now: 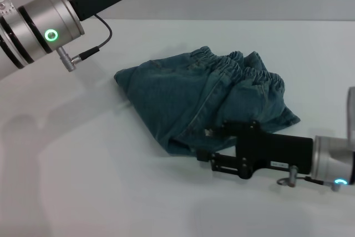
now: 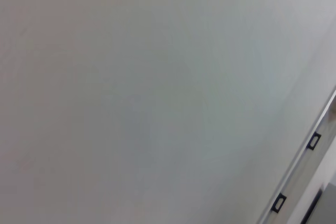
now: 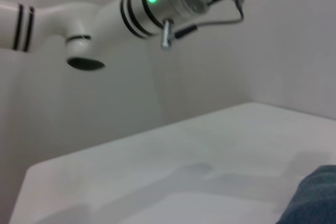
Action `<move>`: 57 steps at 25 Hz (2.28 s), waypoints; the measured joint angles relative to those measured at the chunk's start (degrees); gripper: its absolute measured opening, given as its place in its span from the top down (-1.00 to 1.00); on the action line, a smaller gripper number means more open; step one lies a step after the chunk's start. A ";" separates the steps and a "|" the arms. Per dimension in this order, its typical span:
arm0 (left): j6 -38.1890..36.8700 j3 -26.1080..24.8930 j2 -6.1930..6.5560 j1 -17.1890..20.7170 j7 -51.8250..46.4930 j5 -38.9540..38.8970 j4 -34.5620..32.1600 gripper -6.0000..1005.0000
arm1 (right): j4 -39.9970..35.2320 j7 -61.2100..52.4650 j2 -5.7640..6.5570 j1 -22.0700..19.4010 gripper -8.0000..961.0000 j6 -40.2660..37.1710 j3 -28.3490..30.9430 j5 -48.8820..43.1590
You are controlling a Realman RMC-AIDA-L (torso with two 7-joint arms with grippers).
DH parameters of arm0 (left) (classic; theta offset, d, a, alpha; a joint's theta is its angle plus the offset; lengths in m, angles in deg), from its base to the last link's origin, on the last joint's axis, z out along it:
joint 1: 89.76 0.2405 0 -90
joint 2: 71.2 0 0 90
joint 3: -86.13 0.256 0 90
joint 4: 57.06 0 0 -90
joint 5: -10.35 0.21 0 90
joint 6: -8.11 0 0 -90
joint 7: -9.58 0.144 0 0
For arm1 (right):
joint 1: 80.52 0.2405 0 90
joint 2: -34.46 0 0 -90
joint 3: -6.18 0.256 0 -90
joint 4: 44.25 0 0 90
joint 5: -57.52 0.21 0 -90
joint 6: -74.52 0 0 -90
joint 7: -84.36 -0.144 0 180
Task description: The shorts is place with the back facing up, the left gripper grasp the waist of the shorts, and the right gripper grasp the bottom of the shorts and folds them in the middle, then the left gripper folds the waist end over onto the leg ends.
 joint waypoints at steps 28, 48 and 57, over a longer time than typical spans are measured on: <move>0.32 0.39 -0.09 0.15 0.89 -3.06 0.29 -0.67 | 5.74 -8.71 -0.66 13.78 -0.16 17.57 -2.51 0.34; -0.11 0.46 0.02 1.44 0.94 -3.21 0.88 -0.63 | -2.11 -5.34 -0.46 9.46 -0.16 17.07 -1.91 8.75; -0.78 0.50 0.04 4.53 4.82 -6.17 1.20 -0.60 | -1.18 17.80 -0.33 -6.53 -0.16 0.25 -0.29 40.06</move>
